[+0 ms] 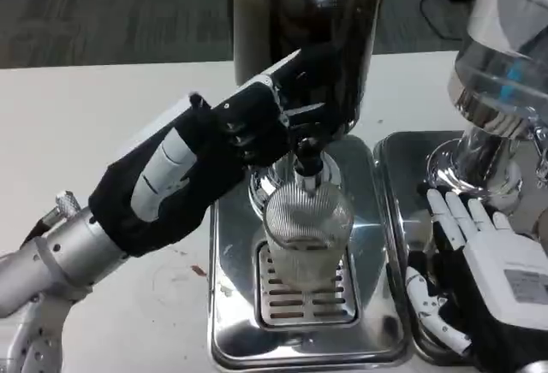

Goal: Grasp the cup under the faucet to collect the drink, then remove the cup.

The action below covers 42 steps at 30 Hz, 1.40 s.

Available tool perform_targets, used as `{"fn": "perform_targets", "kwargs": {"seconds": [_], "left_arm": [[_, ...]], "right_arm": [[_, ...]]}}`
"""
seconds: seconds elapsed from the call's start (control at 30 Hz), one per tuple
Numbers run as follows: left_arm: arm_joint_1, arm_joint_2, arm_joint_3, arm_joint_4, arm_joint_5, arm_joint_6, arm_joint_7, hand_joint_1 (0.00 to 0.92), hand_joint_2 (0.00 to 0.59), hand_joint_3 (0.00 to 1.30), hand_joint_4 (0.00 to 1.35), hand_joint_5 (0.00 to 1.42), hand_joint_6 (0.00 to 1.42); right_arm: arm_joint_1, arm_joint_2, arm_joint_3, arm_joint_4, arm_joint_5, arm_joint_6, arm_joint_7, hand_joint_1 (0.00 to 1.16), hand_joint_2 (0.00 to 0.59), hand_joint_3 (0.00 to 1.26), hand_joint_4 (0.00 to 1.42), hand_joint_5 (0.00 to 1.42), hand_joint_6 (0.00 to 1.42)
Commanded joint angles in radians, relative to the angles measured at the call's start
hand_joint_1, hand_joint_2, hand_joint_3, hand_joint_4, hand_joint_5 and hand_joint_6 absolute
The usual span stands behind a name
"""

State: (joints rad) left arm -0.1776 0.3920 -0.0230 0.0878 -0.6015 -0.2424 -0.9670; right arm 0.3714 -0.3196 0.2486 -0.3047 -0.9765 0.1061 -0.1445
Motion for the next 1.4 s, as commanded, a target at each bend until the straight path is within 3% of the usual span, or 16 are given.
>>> {"fn": "perform_targets", "kwargs": {"seconds": [0.03,0.43,0.53,0.8,1.17,1.4], "left_arm": [[-0.015,0.012,-0.002,-0.01,0.025,0.047,-0.046,0.0,0.128,0.0,0.0,0.09,0.03],[-0.005,0.03,0.016,-0.033,0.073,0.056,-0.072,0.0,0.121,0.0,0.0,0.05,0.0],[-0.016,0.059,0.023,-0.055,0.108,0.004,-0.102,0.0,0.123,0.0,0.0,0.04,0.0],[-0.033,0.075,0.01,-0.051,0.196,-0.128,-0.131,0.0,0.143,0.03,0.0,0.03,0.0],[-0.036,0.134,-0.007,-0.035,0.376,-0.397,-0.071,0.0,0.208,0.05,0.0,0.03,0.0],[-0.023,0.169,-0.043,-0.043,0.404,-0.44,-0.035,0.0,0.224,0.06,0.0,0.02,0.0]], "right_arm": [[-0.001,0.008,0.003,0.01,0.001,0.006,-0.008,0.12,0.539,0.0,0.0,0.0,0.0],[0.005,0.012,0.005,0.01,0.003,0.005,-0.008,0.12,0.539,0.0,0.0,0.0,0.0],[-0.005,0.013,0.003,0.017,0.009,0.004,-0.009,0.12,0.539,0.0,0.0,0.0,0.0],[-0.004,0.011,-0.001,0.023,0.012,-0.003,-0.023,0.12,0.539,0.0,0.0,0.0,0.0],[-0.021,0.01,-0.001,0.044,0.014,-0.005,-0.028,0.12,0.539,0.0,0.0,0.0,0.0],[-0.004,0.037,-0.02,0.039,0.066,0.0,-0.05,0.12,0.538,0.0,0.0,0.0,0.0]]}}
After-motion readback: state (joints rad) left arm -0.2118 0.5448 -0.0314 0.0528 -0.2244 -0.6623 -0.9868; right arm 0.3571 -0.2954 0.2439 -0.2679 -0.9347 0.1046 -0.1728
